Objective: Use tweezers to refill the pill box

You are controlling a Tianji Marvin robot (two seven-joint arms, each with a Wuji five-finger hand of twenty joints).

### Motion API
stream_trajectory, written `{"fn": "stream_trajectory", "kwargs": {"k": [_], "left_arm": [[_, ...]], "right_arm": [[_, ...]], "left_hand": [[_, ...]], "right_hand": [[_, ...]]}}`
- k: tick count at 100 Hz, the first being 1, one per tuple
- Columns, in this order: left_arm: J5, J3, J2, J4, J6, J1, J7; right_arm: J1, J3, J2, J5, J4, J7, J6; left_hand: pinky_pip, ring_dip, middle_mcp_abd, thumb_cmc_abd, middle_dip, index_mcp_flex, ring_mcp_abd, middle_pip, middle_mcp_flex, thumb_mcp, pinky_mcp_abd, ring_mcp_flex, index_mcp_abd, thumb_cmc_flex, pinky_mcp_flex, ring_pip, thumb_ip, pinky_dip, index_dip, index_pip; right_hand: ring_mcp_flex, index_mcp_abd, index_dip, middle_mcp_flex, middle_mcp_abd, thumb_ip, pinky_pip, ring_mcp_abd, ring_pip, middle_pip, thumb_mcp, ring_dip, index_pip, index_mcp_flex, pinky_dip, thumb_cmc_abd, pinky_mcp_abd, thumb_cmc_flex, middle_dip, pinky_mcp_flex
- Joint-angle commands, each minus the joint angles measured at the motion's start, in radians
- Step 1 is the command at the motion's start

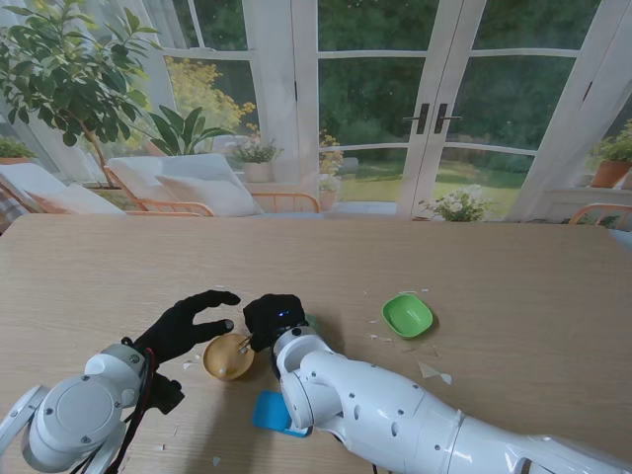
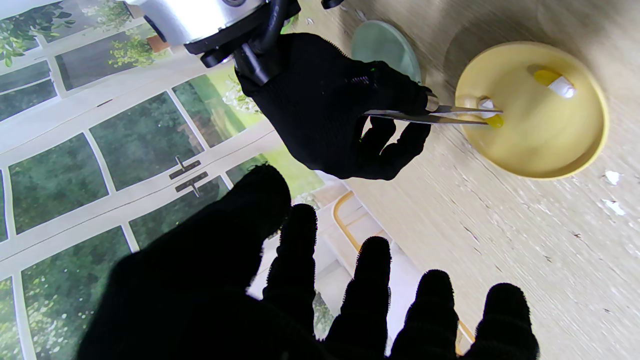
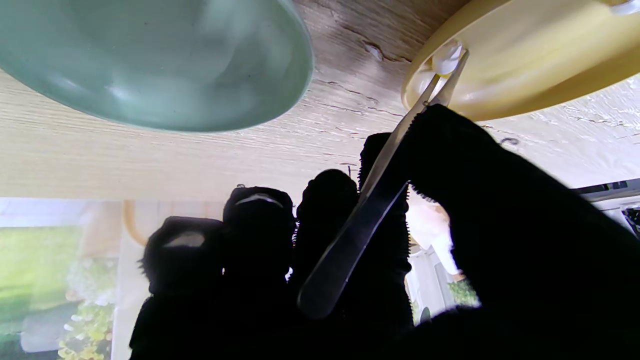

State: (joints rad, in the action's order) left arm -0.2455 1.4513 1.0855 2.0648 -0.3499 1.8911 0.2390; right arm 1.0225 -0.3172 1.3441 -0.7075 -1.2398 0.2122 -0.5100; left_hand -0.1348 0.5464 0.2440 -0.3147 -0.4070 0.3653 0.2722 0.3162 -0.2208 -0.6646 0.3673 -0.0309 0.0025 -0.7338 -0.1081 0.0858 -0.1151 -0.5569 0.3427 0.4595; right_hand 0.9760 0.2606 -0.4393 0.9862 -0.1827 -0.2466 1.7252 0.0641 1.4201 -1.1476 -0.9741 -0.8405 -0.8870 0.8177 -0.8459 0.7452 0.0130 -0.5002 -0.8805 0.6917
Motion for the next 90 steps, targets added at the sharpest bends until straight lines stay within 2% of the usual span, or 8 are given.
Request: {"fn": "stream_trajectory", "kwargs": {"k": [1,10,21,42,63,90], "left_arm": [[0.001,0.001,0.003,0.008,0.0,0.005,0.012],[0.001,0.001,0.003,0.008,0.0,0.005,0.011],[0.001,0.001,0.003,0.008,0.0,0.004,0.011],[0.003,0.001,0.004,0.007,-0.001,0.004,0.01],[0.004,0.003,0.005,0.007,0.001,0.005,0.008],[0.005,0.006,0.006,0.008,0.004,0.007,0.004]], "right_arm": [[0.005,0.001,0.009,0.002,-0.001,-0.014,0.011],[0.007,-0.001,0.007,0.006,-0.001,-0.012,0.026],[0.009,-0.004,0.004,0.007,-0.002,-0.01,0.042],[0.015,-0.011,0.004,0.015,-0.003,-0.002,0.062],[0.027,-0.022,-0.001,0.015,-0.02,0.006,0.064],[0.056,-0.05,-0.018,0.01,-0.061,0.019,0.073]], "left_hand": [[0.024,-0.008,-0.044,0.0,0.008,-0.018,-0.026,-0.001,0.015,0.008,-0.034,0.021,-0.041,0.002,0.001,-0.011,0.029,0.003,-0.008,0.001],[0.024,-0.008,-0.043,0.001,0.008,-0.018,-0.027,-0.002,0.016,0.008,-0.034,0.021,-0.042,0.002,0.001,-0.012,0.029,0.003,-0.008,0.001],[0.024,-0.008,-0.042,0.0,0.008,-0.017,-0.026,-0.002,0.016,0.008,-0.033,0.021,-0.041,0.002,0.001,-0.011,0.029,0.003,-0.008,0.001],[0.024,-0.008,-0.041,0.0,0.007,-0.018,-0.026,-0.001,0.015,0.009,-0.033,0.021,-0.04,0.002,0.001,-0.012,0.029,0.003,-0.008,0.001],[0.024,-0.008,-0.043,0.0,0.007,-0.017,-0.026,-0.001,0.014,0.008,-0.034,0.021,-0.041,0.001,0.001,-0.012,0.029,0.003,-0.008,0.002],[0.023,-0.007,-0.042,0.0,0.007,-0.019,-0.027,-0.001,0.014,0.007,-0.033,0.021,-0.04,0.003,0.001,-0.011,0.029,0.002,-0.008,0.002]], "right_hand": [[0.032,0.02,0.008,0.035,0.0,0.054,0.082,-0.001,0.041,-0.042,-0.052,-0.015,-0.062,0.065,-0.019,0.009,0.005,-0.045,-0.019,0.011],[0.034,0.037,0.005,0.045,0.008,0.06,0.083,-0.008,0.044,-0.045,-0.063,-0.015,-0.085,0.108,-0.018,0.017,-0.001,-0.06,-0.024,0.01],[0.028,0.005,-0.033,0.046,0.016,0.084,0.083,-0.009,0.052,-0.058,-0.114,-0.02,-0.109,0.113,-0.021,0.035,-0.011,-0.057,-0.051,0.006],[0.022,-0.06,-0.216,0.029,0.044,0.153,0.091,0.006,0.075,-0.106,-0.271,-0.035,-0.122,0.093,-0.049,0.052,-0.017,-0.007,-0.107,0.005],[0.026,-0.071,-0.332,0.022,0.05,0.174,0.101,0.016,0.091,-0.134,-0.357,-0.039,-0.125,0.088,-0.06,0.082,-0.017,0.017,-0.124,0.019],[0.03,-0.072,-0.41,0.01,0.048,0.194,0.108,0.022,0.098,-0.152,-0.403,-0.041,-0.125,0.079,-0.063,0.085,-0.012,0.035,-0.133,0.03]]}}
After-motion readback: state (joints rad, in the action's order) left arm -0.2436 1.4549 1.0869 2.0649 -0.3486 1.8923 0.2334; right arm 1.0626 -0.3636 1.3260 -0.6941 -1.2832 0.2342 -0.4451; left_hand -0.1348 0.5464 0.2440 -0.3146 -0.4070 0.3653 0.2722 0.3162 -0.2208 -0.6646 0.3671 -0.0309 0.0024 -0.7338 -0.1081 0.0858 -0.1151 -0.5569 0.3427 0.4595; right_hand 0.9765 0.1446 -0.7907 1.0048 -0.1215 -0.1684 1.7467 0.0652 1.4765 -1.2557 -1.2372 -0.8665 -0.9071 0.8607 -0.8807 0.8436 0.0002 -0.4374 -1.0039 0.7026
